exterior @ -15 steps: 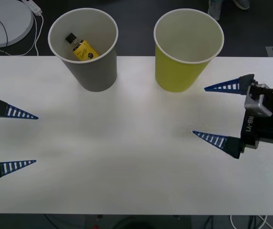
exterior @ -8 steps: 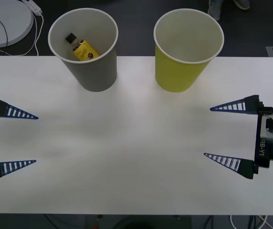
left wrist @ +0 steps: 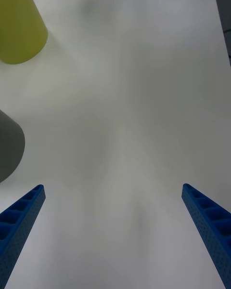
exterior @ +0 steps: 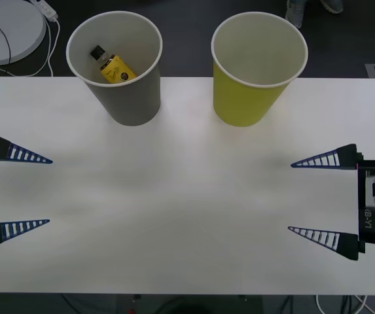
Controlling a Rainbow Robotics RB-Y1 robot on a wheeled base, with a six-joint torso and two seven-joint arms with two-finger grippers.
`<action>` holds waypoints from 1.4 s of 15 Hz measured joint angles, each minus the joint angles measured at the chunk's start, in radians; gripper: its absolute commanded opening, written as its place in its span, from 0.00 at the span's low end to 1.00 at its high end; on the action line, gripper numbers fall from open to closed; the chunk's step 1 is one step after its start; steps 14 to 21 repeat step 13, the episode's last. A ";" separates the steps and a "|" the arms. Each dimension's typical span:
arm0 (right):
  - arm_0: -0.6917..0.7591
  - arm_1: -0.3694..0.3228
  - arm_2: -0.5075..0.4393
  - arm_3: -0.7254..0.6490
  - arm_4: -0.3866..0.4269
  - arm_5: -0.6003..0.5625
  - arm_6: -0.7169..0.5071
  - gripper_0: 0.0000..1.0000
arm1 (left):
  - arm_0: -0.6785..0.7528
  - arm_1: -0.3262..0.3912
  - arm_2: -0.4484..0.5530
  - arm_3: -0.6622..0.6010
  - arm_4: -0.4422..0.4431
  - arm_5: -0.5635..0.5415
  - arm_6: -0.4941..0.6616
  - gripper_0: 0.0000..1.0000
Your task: Put the can into the green bin and the plastic bottle into the gray bin
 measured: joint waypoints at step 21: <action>0.022 -0.024 -0.013 0.000 -0.005 -0.009 -0.035 1.00 | 0.000 0.000 0.000 0.000 0.000 0.000 0.000 1.00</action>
